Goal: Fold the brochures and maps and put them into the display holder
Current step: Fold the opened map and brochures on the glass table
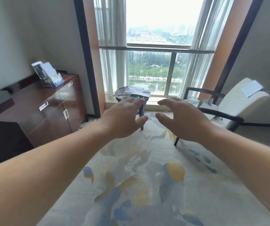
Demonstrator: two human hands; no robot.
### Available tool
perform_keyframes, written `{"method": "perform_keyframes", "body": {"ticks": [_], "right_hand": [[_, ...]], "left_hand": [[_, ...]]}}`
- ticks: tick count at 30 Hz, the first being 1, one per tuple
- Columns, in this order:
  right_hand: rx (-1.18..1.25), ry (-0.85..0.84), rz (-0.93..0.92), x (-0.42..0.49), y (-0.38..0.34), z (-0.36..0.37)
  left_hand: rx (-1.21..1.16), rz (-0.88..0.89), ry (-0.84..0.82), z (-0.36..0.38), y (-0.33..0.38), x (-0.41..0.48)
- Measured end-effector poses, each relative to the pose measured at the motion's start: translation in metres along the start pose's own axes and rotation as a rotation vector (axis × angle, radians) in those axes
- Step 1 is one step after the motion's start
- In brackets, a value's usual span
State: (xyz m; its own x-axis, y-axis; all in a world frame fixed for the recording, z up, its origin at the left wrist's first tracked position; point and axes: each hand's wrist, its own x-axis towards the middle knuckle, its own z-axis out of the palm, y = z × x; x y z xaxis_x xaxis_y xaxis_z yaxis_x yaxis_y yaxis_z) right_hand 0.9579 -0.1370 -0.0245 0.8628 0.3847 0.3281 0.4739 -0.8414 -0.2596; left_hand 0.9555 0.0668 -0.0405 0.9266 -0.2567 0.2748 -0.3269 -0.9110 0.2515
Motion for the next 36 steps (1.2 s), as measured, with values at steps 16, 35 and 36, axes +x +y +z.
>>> {"method": "perform_keyframes", "body": {"ticks": [16,35,36], "right_hand": [[0.102,-0.093,-0.021,0.310,0.168,0.087],[0.048,-0.129,0.097,0.634,0.243,0.206],[0.051,-0.134,0.104,0.648,0.252,0.214]], "left_hand": [[0.013,-0.080,-0.019,0.080,-0.123,0.310],[-0.054,-0.042,-0.110,0.128,-0.343,0.611],[-0.056,-0.043,-0.119,0.135,-0.351,0.625]]}}
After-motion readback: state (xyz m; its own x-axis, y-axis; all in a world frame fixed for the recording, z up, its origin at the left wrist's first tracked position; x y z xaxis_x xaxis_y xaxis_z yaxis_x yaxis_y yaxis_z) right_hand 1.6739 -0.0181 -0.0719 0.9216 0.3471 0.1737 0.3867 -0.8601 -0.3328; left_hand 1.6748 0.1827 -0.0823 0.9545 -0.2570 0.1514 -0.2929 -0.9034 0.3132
